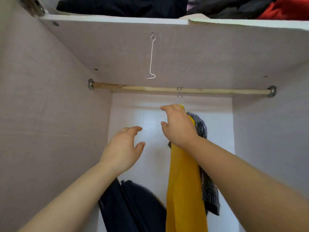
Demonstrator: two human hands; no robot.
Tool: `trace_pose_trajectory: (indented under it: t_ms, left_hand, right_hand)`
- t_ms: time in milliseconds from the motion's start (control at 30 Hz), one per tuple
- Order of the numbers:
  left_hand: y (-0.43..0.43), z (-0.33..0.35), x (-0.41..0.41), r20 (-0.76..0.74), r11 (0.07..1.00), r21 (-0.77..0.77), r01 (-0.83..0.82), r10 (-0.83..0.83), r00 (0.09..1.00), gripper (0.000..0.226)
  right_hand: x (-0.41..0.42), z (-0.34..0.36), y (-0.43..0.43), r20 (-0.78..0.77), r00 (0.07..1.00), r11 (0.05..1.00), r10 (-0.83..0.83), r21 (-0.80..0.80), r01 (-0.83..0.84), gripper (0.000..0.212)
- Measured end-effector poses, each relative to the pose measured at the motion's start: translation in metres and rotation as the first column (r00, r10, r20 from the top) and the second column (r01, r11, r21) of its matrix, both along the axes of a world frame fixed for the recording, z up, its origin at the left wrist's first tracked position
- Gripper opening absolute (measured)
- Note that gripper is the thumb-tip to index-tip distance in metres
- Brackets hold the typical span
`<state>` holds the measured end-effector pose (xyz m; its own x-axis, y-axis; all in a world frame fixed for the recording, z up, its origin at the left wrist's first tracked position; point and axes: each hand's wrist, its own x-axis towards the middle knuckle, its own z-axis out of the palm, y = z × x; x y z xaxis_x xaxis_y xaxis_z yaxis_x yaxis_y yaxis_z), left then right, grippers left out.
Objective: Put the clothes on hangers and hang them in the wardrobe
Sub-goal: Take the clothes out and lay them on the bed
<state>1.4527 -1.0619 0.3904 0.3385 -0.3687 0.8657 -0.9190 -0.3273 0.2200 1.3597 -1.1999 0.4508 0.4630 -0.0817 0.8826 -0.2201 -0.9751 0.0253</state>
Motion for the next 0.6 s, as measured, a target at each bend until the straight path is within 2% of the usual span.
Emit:
trace_pose_trajectory:
  t_ms: [267, 400, 533, 600]
  left_hand:
    - [-0.053, 0.014, 0.069, 0.049, 1.0, -0.021, 0.02, -0.019, 0.999, 0.049]
    - [-0.074, 0.015, 0.081, 0.074, 1.0, -0.019, 0.007, -0.006, 0.997, 0.049]
    - [-0.086, 0.019, 0.089, 0.087, 1.0, -0.021, -0.019, 0.02, 0.996, 0.048]
    - [-0.09, 0.021, 0.091, 0.092, 0.999, -0.03, -0.04, 0.043, 0.995, 0.048]
  right_hand:
    - [0.007, 0.02, -0.11, 0.179, 0.975, 0.991, -0.13, 0.011, 0.13, 0.045]
    - [0.007, 0.022, -0.159, 0.161, 0.976, 0.989, -0.145, 0.025, 0.143, 0.052]
    - [0.028, 0.025, -0.183, 0.067, 0.984, 0.981, -0.163, -0.094, 0.169, 0.072]
    - [0.04, 0.025, -0.191, 0.094, 0.982, 0.976, -0.162, -0.129, 0.173, 0.071]
